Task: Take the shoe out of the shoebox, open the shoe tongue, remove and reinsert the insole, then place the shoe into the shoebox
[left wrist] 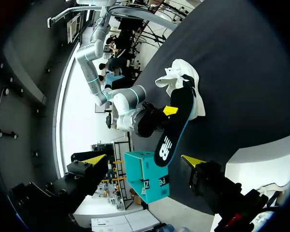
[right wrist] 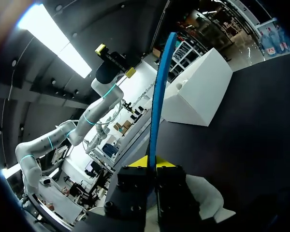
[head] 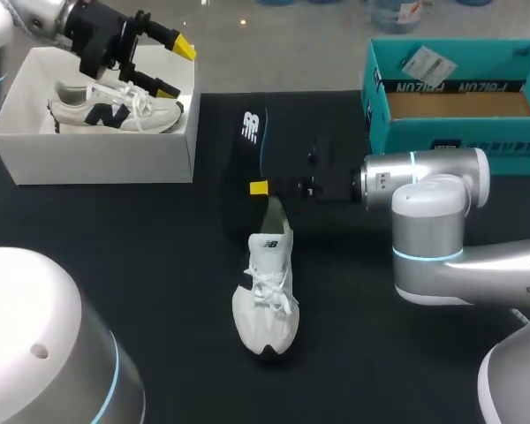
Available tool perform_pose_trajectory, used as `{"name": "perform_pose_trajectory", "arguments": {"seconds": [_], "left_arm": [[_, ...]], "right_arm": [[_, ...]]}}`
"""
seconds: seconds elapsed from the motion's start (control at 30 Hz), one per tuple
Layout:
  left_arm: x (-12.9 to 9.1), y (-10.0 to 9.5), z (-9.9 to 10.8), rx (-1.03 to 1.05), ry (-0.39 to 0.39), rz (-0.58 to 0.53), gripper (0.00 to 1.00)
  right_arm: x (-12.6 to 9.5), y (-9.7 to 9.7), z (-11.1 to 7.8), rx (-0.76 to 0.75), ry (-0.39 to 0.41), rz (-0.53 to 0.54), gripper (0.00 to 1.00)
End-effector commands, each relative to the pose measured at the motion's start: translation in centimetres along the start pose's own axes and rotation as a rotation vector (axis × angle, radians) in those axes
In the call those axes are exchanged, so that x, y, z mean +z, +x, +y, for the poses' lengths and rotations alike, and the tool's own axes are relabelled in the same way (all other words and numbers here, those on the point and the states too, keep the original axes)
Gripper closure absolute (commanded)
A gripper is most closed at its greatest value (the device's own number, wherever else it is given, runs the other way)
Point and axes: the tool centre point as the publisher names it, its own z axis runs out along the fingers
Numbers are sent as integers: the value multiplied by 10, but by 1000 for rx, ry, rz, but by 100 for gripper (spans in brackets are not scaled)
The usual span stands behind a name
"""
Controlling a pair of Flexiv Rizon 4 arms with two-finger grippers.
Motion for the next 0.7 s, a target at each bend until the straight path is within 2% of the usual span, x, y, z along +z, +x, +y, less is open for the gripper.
{"name": "perform_pose_trajectory", "arguments": {"seconds": [0.03,0.17,0.37,0.7], "left_arm": [[0,0,0,1,1,4,0],[0,0,0,1,1,4,0],[0,0,0,1,1,4,0],[0,0,0,1,1,4,0]], "right_arm": [[-2,6,-5,2,-10,-17,100],[-4,10,-2,-11,-20,-25,100],[-15,18,21,-106,-31,-58,100],[-36,-1,32,-234,-10,-38,100]]}}
